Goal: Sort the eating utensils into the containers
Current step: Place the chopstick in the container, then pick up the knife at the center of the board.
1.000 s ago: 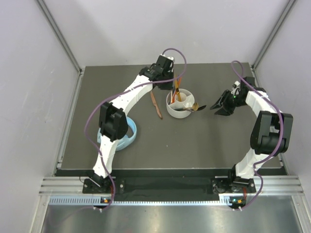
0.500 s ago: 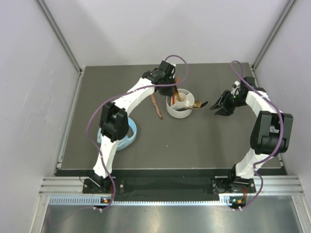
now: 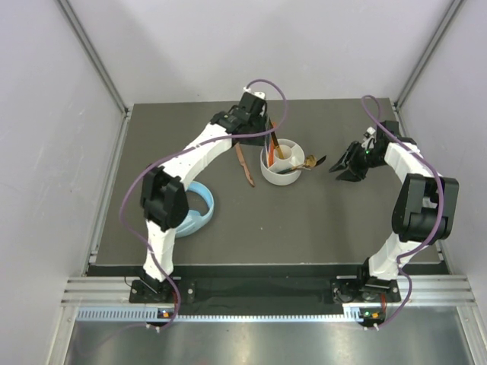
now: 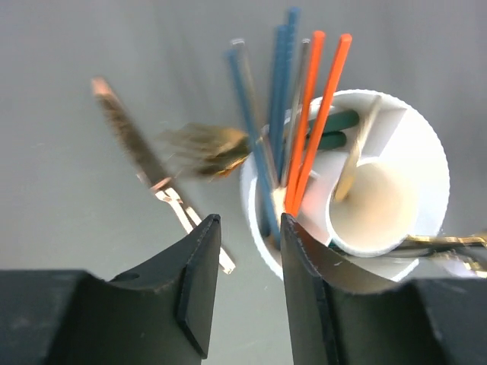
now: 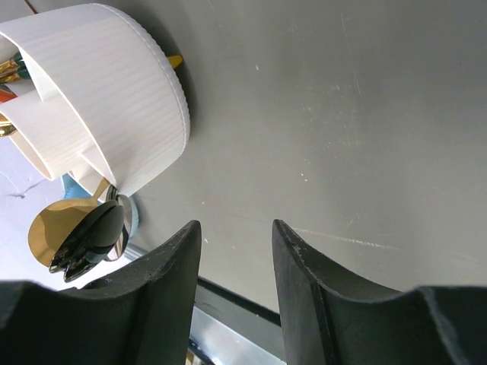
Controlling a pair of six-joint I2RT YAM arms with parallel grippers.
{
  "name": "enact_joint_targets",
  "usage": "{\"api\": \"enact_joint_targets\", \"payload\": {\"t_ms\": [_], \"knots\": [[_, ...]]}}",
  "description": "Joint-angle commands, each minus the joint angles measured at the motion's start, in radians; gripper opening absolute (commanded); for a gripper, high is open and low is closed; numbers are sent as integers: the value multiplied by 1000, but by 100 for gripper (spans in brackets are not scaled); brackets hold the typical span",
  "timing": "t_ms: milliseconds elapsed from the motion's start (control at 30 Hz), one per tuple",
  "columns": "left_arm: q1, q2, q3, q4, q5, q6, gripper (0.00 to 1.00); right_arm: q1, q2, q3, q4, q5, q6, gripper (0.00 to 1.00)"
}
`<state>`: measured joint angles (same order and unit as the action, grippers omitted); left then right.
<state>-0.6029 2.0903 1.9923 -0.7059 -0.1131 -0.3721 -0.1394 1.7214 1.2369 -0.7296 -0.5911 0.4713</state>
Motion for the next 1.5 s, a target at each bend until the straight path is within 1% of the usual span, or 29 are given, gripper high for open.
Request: {"api": "enact_joint_targets", "payload": {"t_ms": [0,33,67,100,200,233,267,300,367,400,433,467,500,533,567,633,767,833,1000,1033,1100,1167,1267,1367,1467], "knots": [[29,-217,-101,129,-114,-56,43,8,-54,-10,7,-4,-22,43],[38,-246,-115,115,-129,-77,43,8,-55,-10,4,-4,-23,43],[49,-254,-142,99,-131,-123,43,8,-56,-8,4,-4,-26,43],[67,-262,-159,59,-138,-143,43,8,-57,-8,4,-4,-28,43],[89,-269,-222,16,-157,-218,45,8,-57,-7,2,-7,-33,43],[97,-251,-233,-4,-131,-240,45,8,-57,-7,4,-10,-36,43],[106,-236,-237,-19,-113,-308,45,8,-59,-8,4,-12,-36,43],[129,-219,-243,-27,-90,-342,46,8,-59,-7,1,-12,-40,43],[146,-149,-241,-27,13,-401,46,8,-62,-7,-4,-10,-45,43],[153,-121,-230,-26,50,-403,46,8,-63,-5,-5,-12,-48,43],[152,-55,-211,-26,68,-401,46,8,-62,-4,-8,-12,-49,43],[152,-15,-149,-71,101,-407,46,8,-62,-4,-10,-12,-51,43],[155,66,-112,-108,108,-416,47,8,-62,-2,-13,-12,-56,43],[155,104,-78,-139,109,-424,47,8,-65,-2,-11,-12,-54,43],[155,138,-23,-202,154,-441,47,8,-66,-4,-11,-12,-56,43],[150,194,-4,-214,173,-453,47,8,-75,-8,-13,-10,-59,43],[149,171,-65,-155,159,-462,48,6,-83,-27,-10,-9,-62,43],[149,166,-67,-162,129,-461,48,1,-86,-37,-7,-10,-63,43],[150,189,-40,-208,122,-464,47,-3,-86,-51,-4,-15,-62,43],[149,194,-30,-234,122,-464,46,-5,-83,-50,-1,-19,-62,43],[147,220,20,-286,75,-461,45,-8,-80,-44,-2,-22,-60,43],[138,243,101,-383,17,-447,43,-9,-77,-37,-1,-26,-60,43],[129,280,161,-446,-19,-444,43,-14,-82,-40,10,-32,-54,43],[127,283,135,-413,1,-471,42,-19,-88,-57,19,-36,-53,43],[124,267,86,-353,55,-502,42,-26,-95,-76,22,-38,-57,43]]}}
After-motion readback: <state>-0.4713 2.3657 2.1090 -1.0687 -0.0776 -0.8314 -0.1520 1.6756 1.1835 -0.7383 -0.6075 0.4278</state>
